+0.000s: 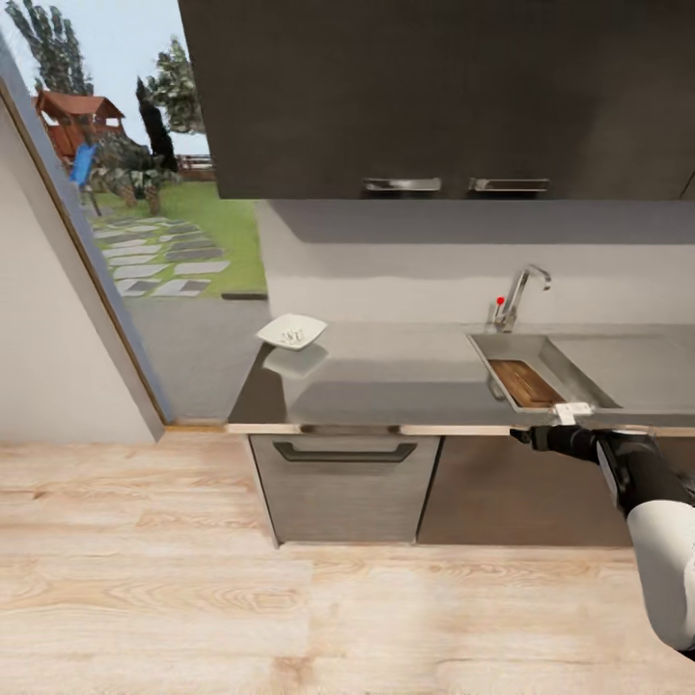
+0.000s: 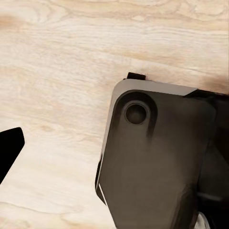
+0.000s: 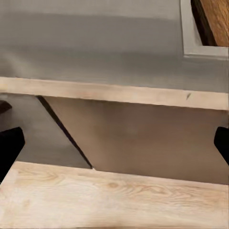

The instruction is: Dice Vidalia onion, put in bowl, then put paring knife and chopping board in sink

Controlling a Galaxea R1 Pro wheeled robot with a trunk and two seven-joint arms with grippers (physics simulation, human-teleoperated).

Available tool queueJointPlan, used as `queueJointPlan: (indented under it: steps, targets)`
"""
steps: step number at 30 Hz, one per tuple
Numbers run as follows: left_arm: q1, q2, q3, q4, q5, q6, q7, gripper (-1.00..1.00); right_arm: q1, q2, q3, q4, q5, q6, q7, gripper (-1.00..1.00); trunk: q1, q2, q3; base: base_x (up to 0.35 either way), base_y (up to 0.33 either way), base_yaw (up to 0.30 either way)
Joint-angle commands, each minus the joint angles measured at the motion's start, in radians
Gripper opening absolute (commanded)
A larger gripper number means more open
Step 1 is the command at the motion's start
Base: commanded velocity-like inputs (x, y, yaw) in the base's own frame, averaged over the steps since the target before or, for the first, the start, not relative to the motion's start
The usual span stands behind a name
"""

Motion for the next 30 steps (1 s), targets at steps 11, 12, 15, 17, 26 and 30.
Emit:
queueJointPlan:
  steps: [11,12,15,17,26,30]
  targets:
    - [-0.002,0.001,-0.013,-0.001,-0.004,-0.008,0.000,1.00,0.015,-0.004,-0.007,0.337,0.009,-0.392,-0.075,1.00,0.000,-0.002,-0.002,-0.077,0.090,0.000]
    - [-0.002,0.001,-0.013,-0.003,-0.004,-0.008,0.000,1.00,0.027,-0.004,-0.007,0.376,0.009,-0.442,-0.091,1.00,0.000,-0.002,-0.002,-0.004,0.004,0.000]
    - [-0.002,0.001,-0.013,-0.019,-0.007,-0.008,0.001,1.00,0.076,-0.004,-0.007,0.499,0.008,-0.588,-0.167,1.00,0.000,-0.002,-0.002,-0.002,0.002,0.000]
    - [-0.002,0.002,-0.012,-0.034,-0.009,-0.008,0.001,1.00,0.130,0.002,-0.005,0.541,0.007,-0.683,-0.236,1.00,0.000,-0.002,-0.002,0.000,0.000,0.000]
    - [-0.002,0.054,-0.010,-0.185,-0.011,-0.008,0.005,1.00,0.442,0.118,-0.004,0.571,0.004,-0.896,-0.340,1.00,0.000,-0.002,-0.002,0.000,0.000,0.000]
    - [-0.002,0.078,-0.010,-0.214,-0.010,-0.012,0.005,1.00,0.582,0.199,-0.005,0.572,0.002,-1.027,-0.405,1.00,0.000,-0.002,-0.002,0.000,0.000,0.000]
